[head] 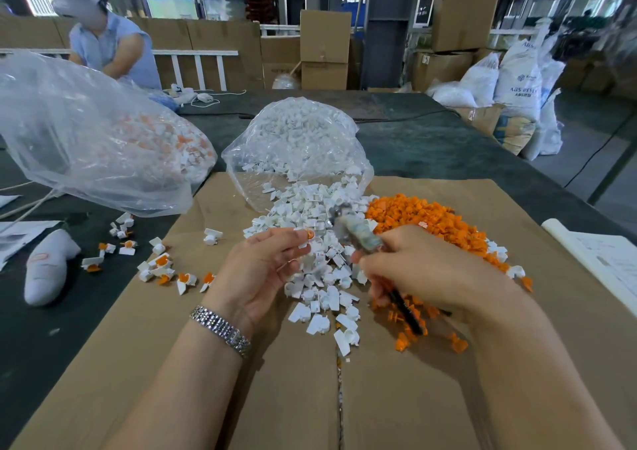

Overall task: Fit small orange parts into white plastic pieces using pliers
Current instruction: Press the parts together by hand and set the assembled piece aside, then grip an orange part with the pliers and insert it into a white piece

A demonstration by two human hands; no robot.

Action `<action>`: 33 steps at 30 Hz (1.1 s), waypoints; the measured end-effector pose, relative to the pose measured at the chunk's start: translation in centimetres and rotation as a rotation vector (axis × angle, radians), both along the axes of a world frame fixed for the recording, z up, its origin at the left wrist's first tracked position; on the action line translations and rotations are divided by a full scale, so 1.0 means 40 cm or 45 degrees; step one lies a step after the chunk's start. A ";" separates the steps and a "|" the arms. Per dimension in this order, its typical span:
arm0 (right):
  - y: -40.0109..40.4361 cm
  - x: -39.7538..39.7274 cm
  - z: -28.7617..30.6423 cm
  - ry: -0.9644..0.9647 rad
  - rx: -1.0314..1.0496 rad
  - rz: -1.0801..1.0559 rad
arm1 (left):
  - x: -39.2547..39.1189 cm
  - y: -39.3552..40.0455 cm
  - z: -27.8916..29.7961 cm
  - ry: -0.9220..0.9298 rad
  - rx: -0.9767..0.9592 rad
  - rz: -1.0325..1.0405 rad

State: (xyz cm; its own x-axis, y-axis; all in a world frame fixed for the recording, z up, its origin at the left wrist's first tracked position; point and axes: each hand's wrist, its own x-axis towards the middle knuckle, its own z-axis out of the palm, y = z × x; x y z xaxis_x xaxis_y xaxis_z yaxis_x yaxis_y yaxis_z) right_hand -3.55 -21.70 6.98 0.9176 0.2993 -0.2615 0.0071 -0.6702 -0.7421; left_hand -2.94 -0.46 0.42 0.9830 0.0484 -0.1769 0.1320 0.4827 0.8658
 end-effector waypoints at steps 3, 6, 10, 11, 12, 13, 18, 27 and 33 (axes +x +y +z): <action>0.034 -0.013 -0.014 0.125 0.027 0.058 | -0.001 0.001 0.003 -0.015 -0.084 0.010; 0.056 -0.022 -0.019 0.144 0.049 0.090 | 0.002 0.000 0.002 -0.022 -0.120 0.040; 0.070 -0.026 -0.023 0.147 0.009 0.121 | 0.006 0.001 -0.003 -0.028 -0.106 0.067; 0.073 -0.026 -0.024 0.144 0.009 0.126 | 0.006 0.002 -0.004 -0.031 -0.094 0.075; 0.074 -0.026 -0.025 0.141 0.018 0.129 | 0.006 0.001 -0.004 -0.034 -0.084 0.081; 0.075 -0.026 -0.027 0.136 0.026 0.133 | 0.005 0.002 -0.004 -0.038 -0.076 0.083; 0.079 -0.028 -0.034 0.010 -0.006 0.129 | 0.005 0.000 -0.005 -0.027 -0.069 0.100; 0.126 -0.037 -0.070 -0.161 -0.061 0.017 | 0.005 -0.004 -0.010 0.018 -0.112 0.179; 0.124 -0.041 -0.066 -0.127 -0.075 0.017 | 0.005 -0.007 -0.006 0.028 -0.080 0.162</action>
